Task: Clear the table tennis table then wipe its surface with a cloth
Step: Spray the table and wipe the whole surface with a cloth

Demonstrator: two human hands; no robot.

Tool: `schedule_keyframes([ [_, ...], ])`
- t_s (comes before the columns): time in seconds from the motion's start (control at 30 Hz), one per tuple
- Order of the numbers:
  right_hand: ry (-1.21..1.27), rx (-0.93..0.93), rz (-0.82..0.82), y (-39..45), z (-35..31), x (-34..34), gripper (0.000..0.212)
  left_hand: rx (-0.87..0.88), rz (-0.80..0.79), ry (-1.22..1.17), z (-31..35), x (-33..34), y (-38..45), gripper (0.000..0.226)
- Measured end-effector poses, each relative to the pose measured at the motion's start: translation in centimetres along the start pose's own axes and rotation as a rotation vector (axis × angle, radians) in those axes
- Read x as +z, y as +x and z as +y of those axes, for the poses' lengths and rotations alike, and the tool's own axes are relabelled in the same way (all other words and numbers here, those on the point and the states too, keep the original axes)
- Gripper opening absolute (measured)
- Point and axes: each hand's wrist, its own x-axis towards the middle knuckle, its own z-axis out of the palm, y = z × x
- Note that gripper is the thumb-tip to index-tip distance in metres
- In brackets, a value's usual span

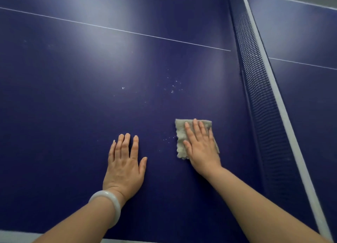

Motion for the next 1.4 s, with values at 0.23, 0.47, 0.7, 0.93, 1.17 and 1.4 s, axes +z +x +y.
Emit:
schedule_keyframes([
  [0.23,0.039,0.530,0.060,3.3,11.2,-2.1,0.059,0.005,0.001,0.006,0.0,0.0,0.0,0.068],
  [0.47,0.078,0.323,0.020,9.1,2.6,-2.5,0.057,-0.007,-0.013,0.020,0.1,-0.1,0.0,0.068],
  [0.7,-0.081,0.042,0.043,5.9,6.1,-1.5,0.064,-0.009,-0.008,0.027,0.0,-0.2,0.0,0.068],
  [0.93,0.083,0.553,0.155,4.4,4.5,-0.6,0.060,-0.016,-0.036,0.038,0.1,-0.3,0.0,0.068],
  [1.17,-0.012,-0.032,0.088,-0.7,0.0,1.5,0.061,-0.023,-0.036,0.032,0.2,-0.5,0.0,0.068],
  [1.4,0.005,0.436,0.170,-7.0,-2.4,3.4,0.064,-0.031,-0.075,0.002,0.1,-0.8,0.1,0.068],
])
